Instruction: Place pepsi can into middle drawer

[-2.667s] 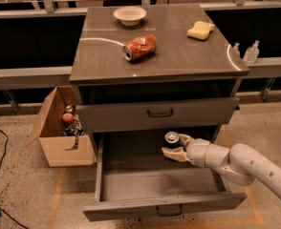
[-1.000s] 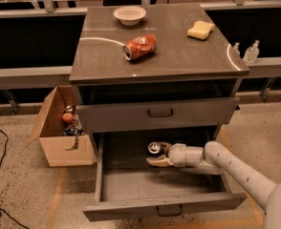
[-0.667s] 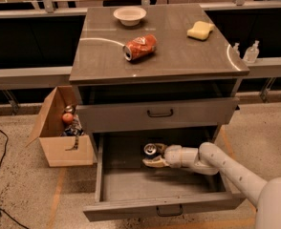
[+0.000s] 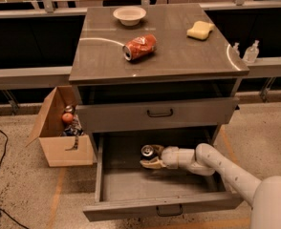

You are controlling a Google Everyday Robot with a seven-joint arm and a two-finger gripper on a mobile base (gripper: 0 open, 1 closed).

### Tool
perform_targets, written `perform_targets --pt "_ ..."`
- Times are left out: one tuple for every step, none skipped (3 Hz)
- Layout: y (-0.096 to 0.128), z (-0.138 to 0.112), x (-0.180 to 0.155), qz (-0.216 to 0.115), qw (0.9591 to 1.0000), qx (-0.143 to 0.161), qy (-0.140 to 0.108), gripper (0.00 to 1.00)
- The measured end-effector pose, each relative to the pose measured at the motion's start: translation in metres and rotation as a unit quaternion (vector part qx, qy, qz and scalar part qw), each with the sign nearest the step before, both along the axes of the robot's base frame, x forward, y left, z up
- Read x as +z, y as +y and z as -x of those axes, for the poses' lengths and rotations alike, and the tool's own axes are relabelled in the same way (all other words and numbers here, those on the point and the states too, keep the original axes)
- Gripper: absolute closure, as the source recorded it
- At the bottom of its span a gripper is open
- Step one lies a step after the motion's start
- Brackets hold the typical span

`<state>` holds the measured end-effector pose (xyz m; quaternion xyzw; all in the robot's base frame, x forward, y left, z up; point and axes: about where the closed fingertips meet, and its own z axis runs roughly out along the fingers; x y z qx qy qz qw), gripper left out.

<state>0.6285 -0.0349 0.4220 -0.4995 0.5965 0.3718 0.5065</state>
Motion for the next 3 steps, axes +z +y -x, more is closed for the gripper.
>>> perform_targets --pt "0.0012 0.0022 -0.0022 0.004 1.0000 0.003 0.005 0.32" --pt "0.0008 0.0062 -0.0039 0.009 0.9999 -0.001 0.015 0.10" --pt "-0.0027 0.0122 0.0006 0.016 0.9995 -0.011 0.024 0.00"
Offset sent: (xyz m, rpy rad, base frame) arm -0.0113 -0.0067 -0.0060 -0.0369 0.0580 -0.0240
